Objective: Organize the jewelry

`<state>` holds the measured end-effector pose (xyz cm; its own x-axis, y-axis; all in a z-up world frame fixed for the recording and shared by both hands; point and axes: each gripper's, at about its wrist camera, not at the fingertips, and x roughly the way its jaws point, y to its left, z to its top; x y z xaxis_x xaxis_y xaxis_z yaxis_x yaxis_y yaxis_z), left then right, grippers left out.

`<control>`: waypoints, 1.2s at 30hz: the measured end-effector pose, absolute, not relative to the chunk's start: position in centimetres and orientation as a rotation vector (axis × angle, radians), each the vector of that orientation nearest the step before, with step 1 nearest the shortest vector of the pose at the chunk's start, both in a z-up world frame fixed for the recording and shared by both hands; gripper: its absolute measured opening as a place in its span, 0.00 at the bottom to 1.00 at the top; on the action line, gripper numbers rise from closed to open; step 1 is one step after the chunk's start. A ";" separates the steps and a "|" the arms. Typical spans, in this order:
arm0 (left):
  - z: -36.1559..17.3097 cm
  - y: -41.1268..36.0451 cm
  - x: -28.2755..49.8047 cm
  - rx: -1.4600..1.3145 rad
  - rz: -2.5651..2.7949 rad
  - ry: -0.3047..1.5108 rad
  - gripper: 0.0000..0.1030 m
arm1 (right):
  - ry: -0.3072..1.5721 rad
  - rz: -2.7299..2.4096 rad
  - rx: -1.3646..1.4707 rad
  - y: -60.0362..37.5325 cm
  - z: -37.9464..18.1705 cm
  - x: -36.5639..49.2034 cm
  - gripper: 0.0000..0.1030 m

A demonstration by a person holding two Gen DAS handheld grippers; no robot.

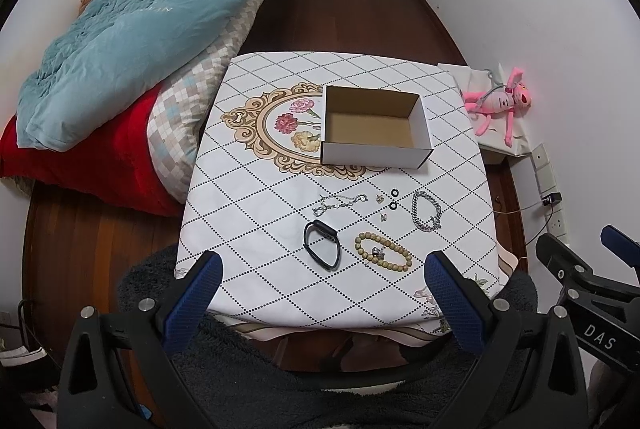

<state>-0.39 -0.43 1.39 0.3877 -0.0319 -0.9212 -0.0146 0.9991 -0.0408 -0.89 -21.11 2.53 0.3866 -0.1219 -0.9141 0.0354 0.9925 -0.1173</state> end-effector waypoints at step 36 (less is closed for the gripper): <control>-10.1 2.3 4.6 0.017 0.153 1.252 1.00 | 1.367 -0.080 0.026 -20.7 -11.7 5.4 1.00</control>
<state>4.63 2.33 -10.15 0.3049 0.1248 -0.9442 -0.1062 0.9896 0.0966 5.36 -20.74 -11.69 0.1998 -0.0417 -0.9789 0.0725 0.9970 -0.0276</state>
